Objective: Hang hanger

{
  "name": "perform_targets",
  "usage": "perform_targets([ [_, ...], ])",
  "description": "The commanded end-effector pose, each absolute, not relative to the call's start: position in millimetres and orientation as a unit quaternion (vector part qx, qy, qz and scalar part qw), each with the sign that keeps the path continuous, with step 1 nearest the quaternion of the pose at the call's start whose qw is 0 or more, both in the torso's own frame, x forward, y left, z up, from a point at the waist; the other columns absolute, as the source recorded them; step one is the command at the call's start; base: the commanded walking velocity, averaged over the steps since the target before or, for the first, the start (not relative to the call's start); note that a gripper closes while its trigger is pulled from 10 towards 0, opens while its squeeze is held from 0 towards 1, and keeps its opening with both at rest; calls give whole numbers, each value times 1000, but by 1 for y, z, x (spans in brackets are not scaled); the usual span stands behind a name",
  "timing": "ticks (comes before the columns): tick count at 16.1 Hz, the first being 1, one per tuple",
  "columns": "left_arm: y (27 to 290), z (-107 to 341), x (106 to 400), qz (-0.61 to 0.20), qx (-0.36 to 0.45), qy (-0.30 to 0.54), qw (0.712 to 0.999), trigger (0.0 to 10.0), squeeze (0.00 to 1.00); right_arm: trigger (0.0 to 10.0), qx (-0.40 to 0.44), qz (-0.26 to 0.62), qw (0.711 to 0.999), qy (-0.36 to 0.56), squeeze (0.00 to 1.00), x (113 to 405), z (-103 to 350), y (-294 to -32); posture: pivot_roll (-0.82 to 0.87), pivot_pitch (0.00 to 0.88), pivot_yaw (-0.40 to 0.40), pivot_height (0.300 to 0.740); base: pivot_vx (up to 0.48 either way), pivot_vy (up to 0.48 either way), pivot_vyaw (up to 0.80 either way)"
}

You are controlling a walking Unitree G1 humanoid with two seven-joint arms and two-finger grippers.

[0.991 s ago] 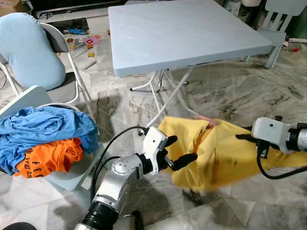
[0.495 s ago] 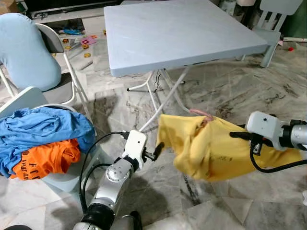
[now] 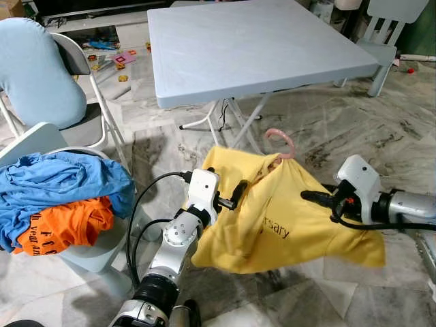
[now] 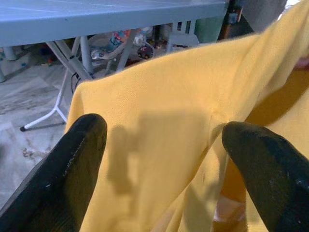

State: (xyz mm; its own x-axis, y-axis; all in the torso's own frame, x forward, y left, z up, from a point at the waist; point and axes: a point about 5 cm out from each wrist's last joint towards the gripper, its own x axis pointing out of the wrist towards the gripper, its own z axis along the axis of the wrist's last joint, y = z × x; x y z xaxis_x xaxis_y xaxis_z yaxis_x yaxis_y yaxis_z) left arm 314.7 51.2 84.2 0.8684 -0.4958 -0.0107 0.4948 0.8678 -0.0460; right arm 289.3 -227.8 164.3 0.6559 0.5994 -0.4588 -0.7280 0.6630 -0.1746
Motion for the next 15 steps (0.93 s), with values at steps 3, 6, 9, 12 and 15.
perform_targets([
  [3, 54, 79, 316, -255, -11, 21, 967, 10000, 1000, 10000, -150, 352, 914, 135, 0, 293, 193, -227, -85, 95, 29, 740, 0, 0, 0],
  [6, 56, 73, 316, -255, 1, 33, 966, 10000, 749, 10000, -94, 339, 928, 126, 0, 295, 216, -227, -89, 93, 28, 740, 0, 0, 0],
  [9, 54, 78, 323, -251, 7, 27, 968, 10000, 0, 10000, -66, 368, 916, 144, 0, 284, 222, -219, -103, 89, 28, 740, 0, 0, 0],
  [12, 50, 89, 331, -247, 4, 9, 969, 10000, 0, 10000, -62, 415, 895, 153, 0, 268, 224, -210, -125, 89, 33, 740, 0, 0, 0],
  [15, 44, 96, 336, -250, -5, -3, 968, 10000, 0, 10000, -46, 437, 883, 163, 0, 253, 229, -208, -145, 90, 43, 740, 0, 0, 0],
])
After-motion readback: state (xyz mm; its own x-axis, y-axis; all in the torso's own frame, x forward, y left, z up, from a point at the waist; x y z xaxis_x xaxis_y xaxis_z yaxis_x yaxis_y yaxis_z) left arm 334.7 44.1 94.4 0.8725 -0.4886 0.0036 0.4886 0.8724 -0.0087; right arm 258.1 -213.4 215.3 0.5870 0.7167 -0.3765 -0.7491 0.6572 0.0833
